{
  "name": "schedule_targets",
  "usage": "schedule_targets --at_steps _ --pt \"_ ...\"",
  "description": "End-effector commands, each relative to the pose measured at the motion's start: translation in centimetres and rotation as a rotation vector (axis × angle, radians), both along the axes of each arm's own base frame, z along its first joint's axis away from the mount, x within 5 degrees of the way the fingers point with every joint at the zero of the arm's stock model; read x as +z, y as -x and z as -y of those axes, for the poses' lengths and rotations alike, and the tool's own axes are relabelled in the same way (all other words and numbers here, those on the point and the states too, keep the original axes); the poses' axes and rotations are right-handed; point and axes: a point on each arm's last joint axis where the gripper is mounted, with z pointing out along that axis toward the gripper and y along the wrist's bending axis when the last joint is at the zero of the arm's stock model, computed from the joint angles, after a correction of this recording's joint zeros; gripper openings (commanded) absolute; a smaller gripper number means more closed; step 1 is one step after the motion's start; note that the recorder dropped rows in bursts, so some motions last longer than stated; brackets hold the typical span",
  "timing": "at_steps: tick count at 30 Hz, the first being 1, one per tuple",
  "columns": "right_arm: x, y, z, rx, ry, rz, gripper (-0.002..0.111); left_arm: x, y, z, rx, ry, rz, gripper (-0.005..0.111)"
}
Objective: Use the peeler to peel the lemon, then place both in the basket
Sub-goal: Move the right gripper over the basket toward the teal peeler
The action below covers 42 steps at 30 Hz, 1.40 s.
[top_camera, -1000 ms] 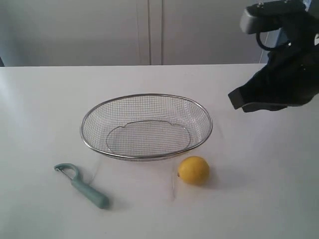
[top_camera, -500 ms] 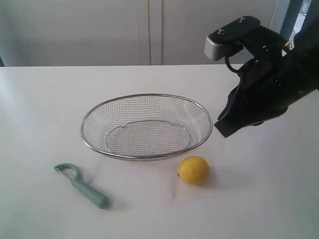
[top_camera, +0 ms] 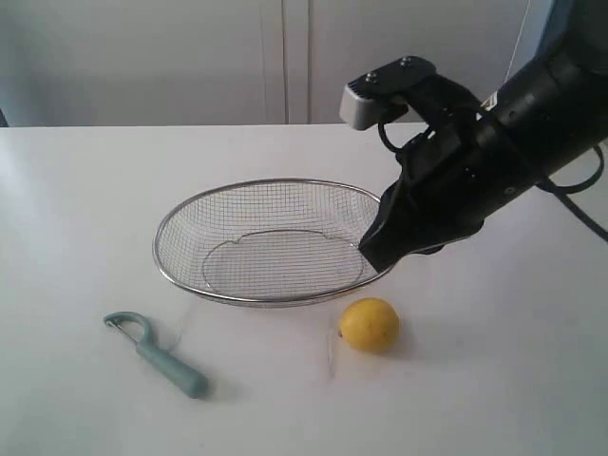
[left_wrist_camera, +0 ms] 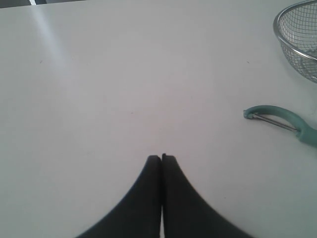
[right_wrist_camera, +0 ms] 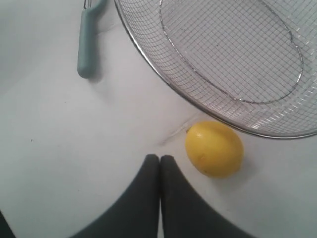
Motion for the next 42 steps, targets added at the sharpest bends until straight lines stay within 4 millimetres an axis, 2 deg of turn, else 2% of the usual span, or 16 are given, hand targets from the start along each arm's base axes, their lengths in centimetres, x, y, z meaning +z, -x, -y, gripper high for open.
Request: schedule_targets --at_steps 1,13,20,25,36,42 --pt "-0.3 -0.2 -1.2 0.039 -0.005 0.003 0.000 -0.1 0.0 0.0 -0.007 -0.001 -0.002 0.000" --pt "-1.1 -0.7 -4.7 0.139 0.000 0.021 0.000 -0.1 0.0 0.0 -0.007 -0.001 -0.002 0.000" --pt "-1.4 -1.9 -7.7 0.192 0.000 0.028 0.000 -0.1 0.0 0.0 -0.007 -0.001 -0.002 0.000" --pt "-1.9 -2.9 -10.6 0.242 -0.002 0.034 0.000 -0.1 0.0 0.0 -0.007 -0.001 -0.002 0.000" --pt "-3.1 -3.7 -15.4 0.326 0.008 0.010 0.000 -0.1 0.0 0.0 -0.007 -0.001 -0.002 0.000" --pt "-3.4 -4.2 -18.4 0.308 0.016 0.002 0.000 -0.1 0.0 0.0 -0.007 -0.001 -0.002 0.000"
